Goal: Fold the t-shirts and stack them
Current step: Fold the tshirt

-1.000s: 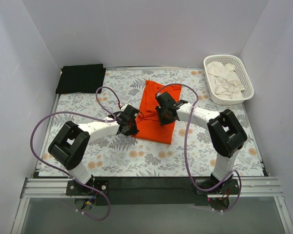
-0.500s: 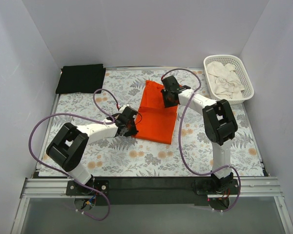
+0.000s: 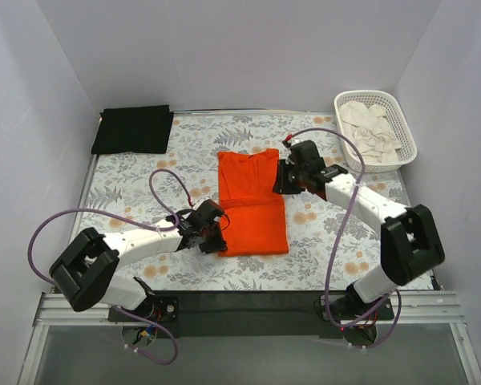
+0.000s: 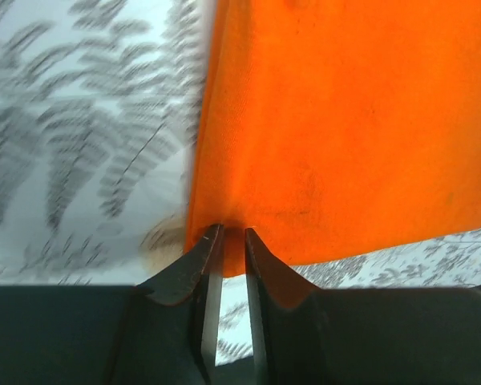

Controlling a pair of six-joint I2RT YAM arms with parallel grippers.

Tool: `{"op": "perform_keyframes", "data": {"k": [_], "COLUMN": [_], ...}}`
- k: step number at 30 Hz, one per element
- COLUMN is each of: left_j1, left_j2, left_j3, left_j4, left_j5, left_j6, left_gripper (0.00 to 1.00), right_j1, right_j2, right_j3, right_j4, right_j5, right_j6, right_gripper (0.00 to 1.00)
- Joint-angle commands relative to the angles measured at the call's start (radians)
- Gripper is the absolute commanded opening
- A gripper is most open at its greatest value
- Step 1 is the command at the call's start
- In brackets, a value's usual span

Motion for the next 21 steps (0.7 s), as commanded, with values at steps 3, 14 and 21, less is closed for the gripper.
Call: {"op": "perform_keyframes", "data": {"k": [3,14,21], "left_j1": [0.013,0.165,0.234], "left_j2": [-0.129,0.089,0.300], "left_j3": [0.058,0.256,0.307], "left_j4": [-0.157,0.085,0.154], "left_j5": [-0.100,-0.089,-0.050], "left_j6": [-0.018,0.197,0.223], "left_gripper": [0.21,0.16,0.12], "right_j1": [-0.002,-0.002,-0.002], "right_j2": [-0.200,-0.337,-0.291], "right_j3": [-0.257,-0.601,-0.712], "right_j4": [0.194,0.444,0.490], "right_j5": [-0.233,-0.422,-0.450], "right_j6": [0.129,0.195,0.183], "right_gripper": [0.31,0.21,0.10]}}
